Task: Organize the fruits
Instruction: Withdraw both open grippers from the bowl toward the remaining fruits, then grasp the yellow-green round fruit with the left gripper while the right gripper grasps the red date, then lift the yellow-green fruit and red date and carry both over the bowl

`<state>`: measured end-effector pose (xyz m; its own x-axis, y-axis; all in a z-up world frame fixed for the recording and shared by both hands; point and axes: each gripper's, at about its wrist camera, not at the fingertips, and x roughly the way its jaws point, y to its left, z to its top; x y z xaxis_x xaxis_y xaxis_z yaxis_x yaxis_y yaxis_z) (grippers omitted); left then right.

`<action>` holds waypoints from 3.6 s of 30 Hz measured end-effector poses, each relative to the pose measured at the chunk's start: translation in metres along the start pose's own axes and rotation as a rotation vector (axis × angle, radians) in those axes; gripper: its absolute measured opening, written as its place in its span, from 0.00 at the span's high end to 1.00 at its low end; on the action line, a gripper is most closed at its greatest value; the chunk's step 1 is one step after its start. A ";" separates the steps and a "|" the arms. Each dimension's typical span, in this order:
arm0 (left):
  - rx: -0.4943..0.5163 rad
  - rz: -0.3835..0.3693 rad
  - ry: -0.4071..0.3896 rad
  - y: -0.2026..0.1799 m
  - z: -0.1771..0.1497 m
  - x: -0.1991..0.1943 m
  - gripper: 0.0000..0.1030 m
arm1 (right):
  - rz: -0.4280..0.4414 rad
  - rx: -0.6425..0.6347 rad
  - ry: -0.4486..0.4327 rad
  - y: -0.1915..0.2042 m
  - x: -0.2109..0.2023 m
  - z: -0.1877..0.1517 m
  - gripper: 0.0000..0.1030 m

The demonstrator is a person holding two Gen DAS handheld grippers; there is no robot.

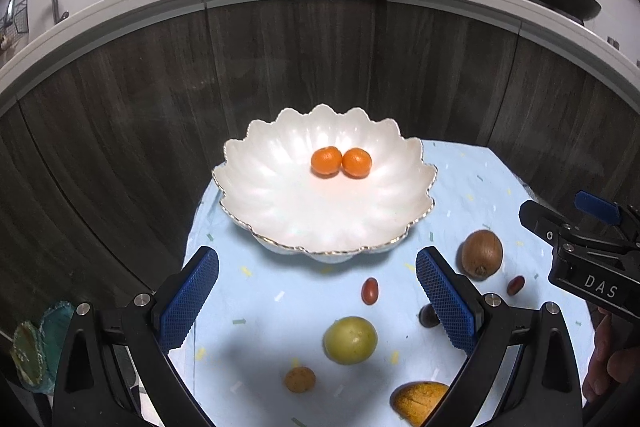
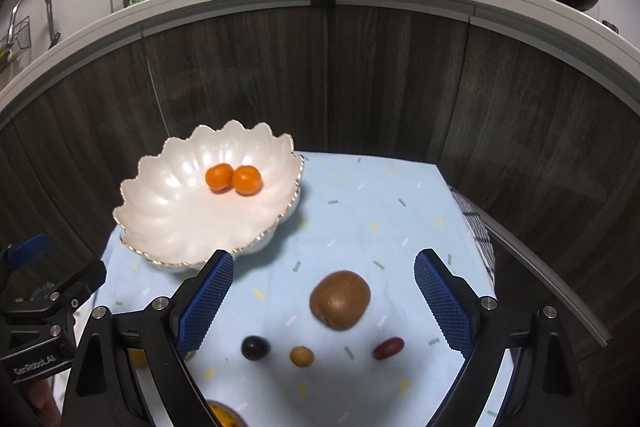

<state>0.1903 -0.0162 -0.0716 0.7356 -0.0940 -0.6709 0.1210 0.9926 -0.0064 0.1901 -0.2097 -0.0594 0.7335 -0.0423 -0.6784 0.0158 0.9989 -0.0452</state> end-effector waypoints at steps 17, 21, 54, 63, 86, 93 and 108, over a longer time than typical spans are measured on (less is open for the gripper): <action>0.019 0.003 0.025 -0.016 -0.039 0.016 0.02 | -0.023 0.006 0.007 -0.011 0.012 -0.041 0.10; 0.032 0.009 0.019 -0.022 -0.049 0.018 0.03 | -0.030 0.022 0.016 -0.018 0.015 -0.054 0.10; 0.043 0.034 0.054 -0.035 -0.082 0.060 0.12 | -0.111 0.062 0.076 -0.038 0.058 -0.094 0.10; 0.011 0.003 0.083 -0.033 -0.087 0.069 0.19 | -0.121 0.086 0.112 -0.042 0.070 -0.093 0.12; -0.018 0.001 0.172 -0.035 -0.097 0.091 0.48 | -0.088 0.089 0.166 -0.048 0.091 -0.094 0.61; -0.019 0.002 0.171 -0.033 -0.096 0.091 0.53 | -0.082 0.083 0.162 -0.046 0.090 -0.096 0.72; -0.009 -0.018 0.139 -0.038 -0.087 0.070 0.53 | -0.051 0.093 0.132 -0.043 0.067 -0.090 0.72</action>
<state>0.1793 -0.0539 -0.1828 0.6338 -0.1013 -0.7669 0.1271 0.9916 -0.0260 0.1770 -0.2572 -0.1688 0.6344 -0.0891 -0.7678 0.1179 0.9929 -0.0179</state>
